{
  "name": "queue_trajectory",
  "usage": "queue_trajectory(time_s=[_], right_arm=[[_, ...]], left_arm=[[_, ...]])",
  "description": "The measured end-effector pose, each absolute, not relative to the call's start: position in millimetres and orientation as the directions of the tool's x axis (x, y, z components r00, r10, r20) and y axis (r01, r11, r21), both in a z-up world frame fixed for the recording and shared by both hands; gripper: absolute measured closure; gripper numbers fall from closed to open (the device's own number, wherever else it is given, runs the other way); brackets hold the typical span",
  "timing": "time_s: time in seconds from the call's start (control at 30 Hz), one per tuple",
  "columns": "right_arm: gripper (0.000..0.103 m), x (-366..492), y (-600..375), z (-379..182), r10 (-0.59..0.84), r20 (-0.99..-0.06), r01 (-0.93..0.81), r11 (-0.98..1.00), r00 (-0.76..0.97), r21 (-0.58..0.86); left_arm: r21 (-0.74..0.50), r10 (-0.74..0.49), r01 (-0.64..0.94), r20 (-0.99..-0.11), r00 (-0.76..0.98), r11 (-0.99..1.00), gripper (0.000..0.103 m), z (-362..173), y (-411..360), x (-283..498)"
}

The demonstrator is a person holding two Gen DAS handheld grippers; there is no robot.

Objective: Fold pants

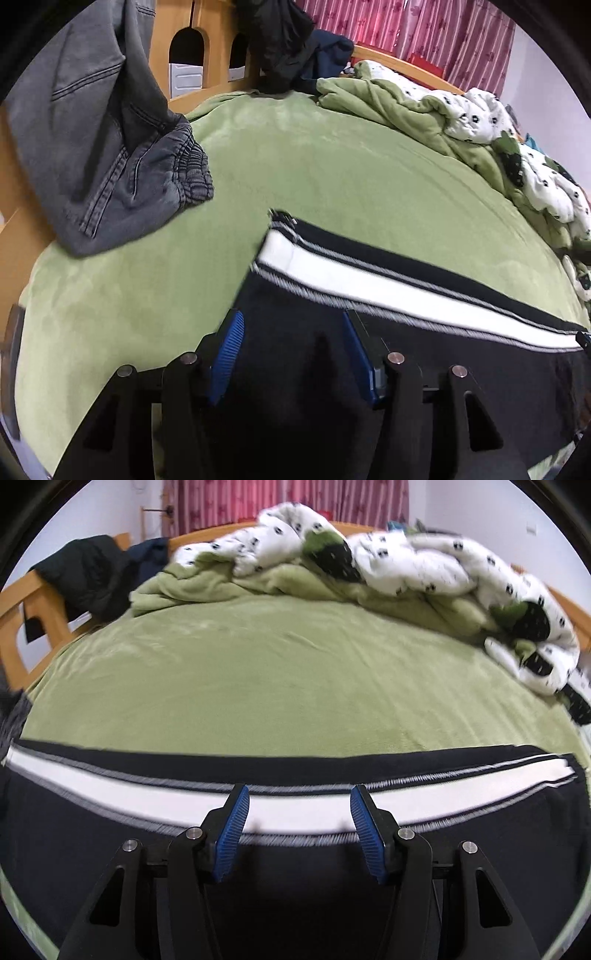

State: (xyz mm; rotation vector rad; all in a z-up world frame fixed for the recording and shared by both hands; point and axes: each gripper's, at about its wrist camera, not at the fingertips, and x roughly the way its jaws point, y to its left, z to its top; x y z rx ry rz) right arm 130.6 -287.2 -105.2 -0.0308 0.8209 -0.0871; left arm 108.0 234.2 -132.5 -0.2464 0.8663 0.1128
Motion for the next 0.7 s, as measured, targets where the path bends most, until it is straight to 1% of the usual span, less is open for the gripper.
queue_trajectory(time_s=[0.2,0.33,0.37,0.43,0.5,0.57,0.7], right_arm=[[0.047,82,-266,-88,-0.046,-0.716,0.039,0.999,0.697,-0.026],[0.047,54,-254,-82,-0.068,-0.7,0.052,0.998,0.711,-0.044],[0.047,49,-253,-82,-0.075,-0.698,0.061,0.997,0.712,-0.045],[0.049,39,-252,-83,-0.063,-0.7,0.067,0.998,0.711,-0.022],[0.052,30,-252,-87,-0.022,-0.718,0.049,0.999,0.696,0.017],[0.053,23,-250,-91,0.004,-0.731,0.036,0.999,0.682,0.04],[0.053,12,-239,-103,0.007,-0.746,0.025,0.999,0.666,0.032]], left_arm=[[-0.191,-0.033,-0.176,-0.764,0.645,0.966,0.051,-128,222,73],[-0.179,-0.035,-0.157,-0.759,0.65,0.971,0.051,-128,218,46],[-0.192,-0.051,-0.149,-0.76,0.648,0.97,0.051,-129,218,38],[-0.282,-0.135,-0.131,-0.753,0.644,0.95,0.051,-138,224,18],[-0.403,-0.236,-0.116,-0.719,0.654,0.908,0.051,-150,231,1],[-0.463,-0.275,-0.12,-0.693,0.666,0.878,0.051,-160,235,-11],[-0.527,-0.301,-0.169,-0.688,0.66,0.833,0.051,-177,240,-15]])
